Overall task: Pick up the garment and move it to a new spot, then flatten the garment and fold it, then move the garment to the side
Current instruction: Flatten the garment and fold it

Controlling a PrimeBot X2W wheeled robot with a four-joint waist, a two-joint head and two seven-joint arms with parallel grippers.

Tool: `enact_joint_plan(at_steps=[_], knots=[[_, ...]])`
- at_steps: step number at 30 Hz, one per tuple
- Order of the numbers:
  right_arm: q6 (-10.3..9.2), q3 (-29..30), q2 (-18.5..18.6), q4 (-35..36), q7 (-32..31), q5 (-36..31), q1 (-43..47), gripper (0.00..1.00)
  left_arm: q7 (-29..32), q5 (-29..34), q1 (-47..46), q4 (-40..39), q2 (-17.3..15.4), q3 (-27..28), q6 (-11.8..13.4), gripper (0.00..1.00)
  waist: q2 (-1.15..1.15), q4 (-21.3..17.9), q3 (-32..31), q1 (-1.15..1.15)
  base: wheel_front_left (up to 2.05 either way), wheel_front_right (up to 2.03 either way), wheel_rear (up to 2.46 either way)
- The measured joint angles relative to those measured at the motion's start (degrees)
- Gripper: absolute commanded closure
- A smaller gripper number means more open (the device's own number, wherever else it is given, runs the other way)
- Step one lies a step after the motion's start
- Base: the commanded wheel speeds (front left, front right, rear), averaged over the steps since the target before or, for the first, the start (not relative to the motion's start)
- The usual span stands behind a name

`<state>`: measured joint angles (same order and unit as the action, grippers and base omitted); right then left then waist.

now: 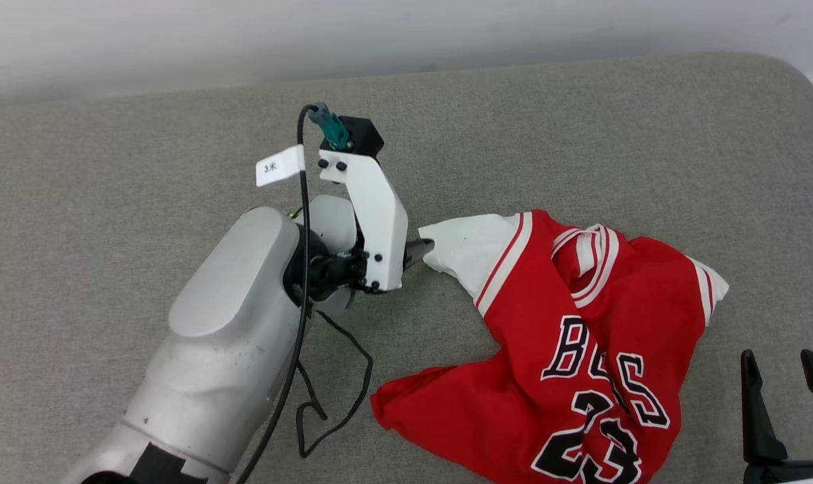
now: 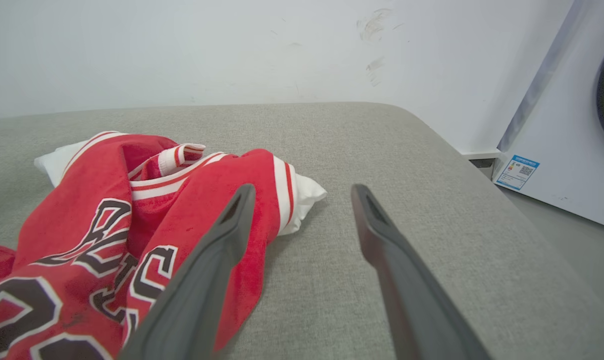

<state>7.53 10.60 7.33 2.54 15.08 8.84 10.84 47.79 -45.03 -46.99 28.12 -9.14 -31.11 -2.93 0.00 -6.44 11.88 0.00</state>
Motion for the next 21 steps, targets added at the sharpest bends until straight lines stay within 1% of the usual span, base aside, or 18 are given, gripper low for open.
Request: enact_joint_plan(at_steps=[2, 4, 8, 11, 14, 18, 19, 20, 21], knots=[[0.00, -0.29, 0.03, 0.15, 0.00, 0.01, -0.94, 0.00, -0.86, -0.01, -1.77, 3.23, 1.47, 0.66, 1.59, 0.00, 0.00, -0.52, 0.94, 0.00, 0.00, 0.00, 0.00], [0.00, -0.62, -0.03, 0.31, 0.00, 0.01, -1.79, 0.00, -2.00, -0.19, -3.73, 6.16, 2.71, 1.52, 2.50, 0.00, 0.00, -1.13, 1.93, 0.00, 0.00, 0.00, 0.00], [0.00, -1.10, -0.30, 0.36, 0.00, 0.09, -2.69, 0.00, -3.33, -3.37, -5.73, 10.85, 4.79, 3.46, 3.37, 0.00, 0.00, -2.40, 3.87, 0.00, 0.00, 0.00, 0.00], [0.00, -1.03, -0.52, 0.41, 0.00, 0.19, -3.03, 0.00, -3.47, -4.39, -6.74, 13.56, 5.37, 3.20, 3.02, 0.00, 0.00, -3.12, 5.16, 0.00, 0.00, 0.00, 0.00], [0.00, -1.00, -0.90, 0.47, 0.00, 0.19, -3.85, 0.00, -4.20, -3.71, -7.43, 15.90, 5.79, 1.46, 2.80, 0.00, 0.00, -3.60, 6.22, 0.00, 0.00, 0.00, 0.00], [0.00, -1.32, -1.44, 0.76, 0.00, 0.19, -4.56, 0.00, -4.15, -2.91, -7.27, 19.14, 5.93, -0.86, 0.88, 0.00, 0.00, -4.11, 7.18, 0.00, 0.00, 0.00, 0.00], [0.00, -1.44, -1.59, 0.91, 0.00, 0.19, -4.92, 0.00, -4.20, -3.55, -7.20, 19.69, 5.99, -0.86, 0.79, 0.15, 0.00, -4.19, 7.37, 0.00, 0.00, 0.00, 0.00], [0.00, -1.51, -1.72, 0.99, 0.00, 0.19, -5.10, 0.00, -4.52, -3.77, -7.20, 20.01, 6.01, -1.05, 0.30, 0.79, 0.00, -4.24, 7.55, 0.00, 0.00, 0.00, 0.00], [0.00, -1.52, -1.85, 1.00, 0.00, 0.19, -5.13, 0.00, -5.06, -3.81, -7.20, 20.34, 5.99, -1.23, -0.11, 1.00, 0.00, -4.24, 7.71, 0.00, 0.00, 0.00, 0.00]])
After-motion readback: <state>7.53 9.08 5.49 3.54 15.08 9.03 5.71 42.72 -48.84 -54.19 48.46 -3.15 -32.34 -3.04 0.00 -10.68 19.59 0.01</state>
